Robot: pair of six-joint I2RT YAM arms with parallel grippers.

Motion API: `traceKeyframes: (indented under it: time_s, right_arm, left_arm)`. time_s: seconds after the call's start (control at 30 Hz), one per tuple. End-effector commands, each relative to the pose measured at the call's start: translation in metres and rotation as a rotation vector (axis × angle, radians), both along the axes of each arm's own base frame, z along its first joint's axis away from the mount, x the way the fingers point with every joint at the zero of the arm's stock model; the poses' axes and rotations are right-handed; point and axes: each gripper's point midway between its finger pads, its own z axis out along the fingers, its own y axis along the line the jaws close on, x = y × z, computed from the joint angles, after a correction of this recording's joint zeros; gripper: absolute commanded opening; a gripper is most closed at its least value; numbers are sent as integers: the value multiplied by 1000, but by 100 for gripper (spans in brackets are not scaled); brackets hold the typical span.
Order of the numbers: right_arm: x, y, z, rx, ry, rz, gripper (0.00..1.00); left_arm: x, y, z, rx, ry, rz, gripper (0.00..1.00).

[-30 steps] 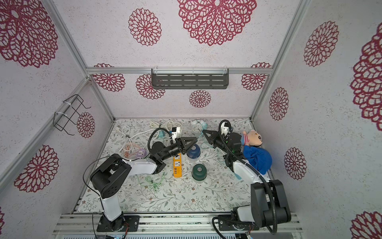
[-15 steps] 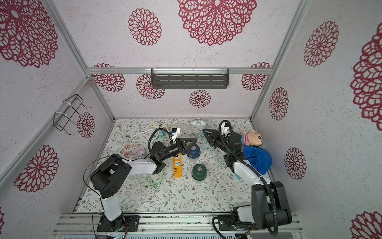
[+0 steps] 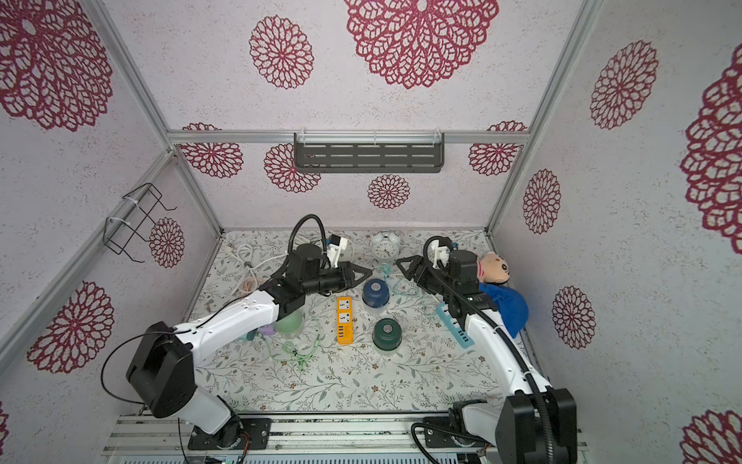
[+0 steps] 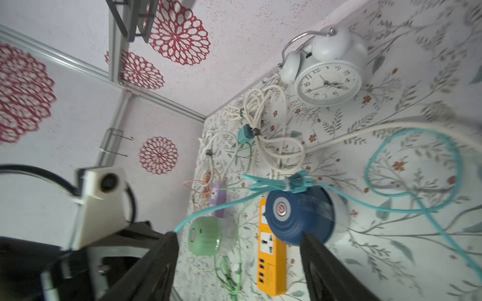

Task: Charge the cordless meat grinders
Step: Pick up the charging cable from the center of the board.

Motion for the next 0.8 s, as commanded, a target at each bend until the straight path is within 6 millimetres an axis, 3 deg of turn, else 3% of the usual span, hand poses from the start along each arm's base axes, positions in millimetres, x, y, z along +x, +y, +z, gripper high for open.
traceKeyframes:
  time_s: [0.0,0.17,0.27,0.43,0.77]
  right_arm:
    - [-24,-1,-7,-251,-64,133,79]
    - [-33,27,-11,-472,-190,277,76]
    - [-45,51,-4,-453,-331,401,73]
    - [-64,74,-1,-486,-552,512,68]
    - [-78,116,-18,-614,-689,689,60]
  left_arm:
    - [-31,39,-57,404,-6,-118,8]
    - [-45,47,-52,520,-30,-240,7]
    - [-52,53,-48,554,-39,-284,7]
    - [-60,63,-50,569,-3,-323,6]
    - [-63,60,-38,501,7,-366,6]
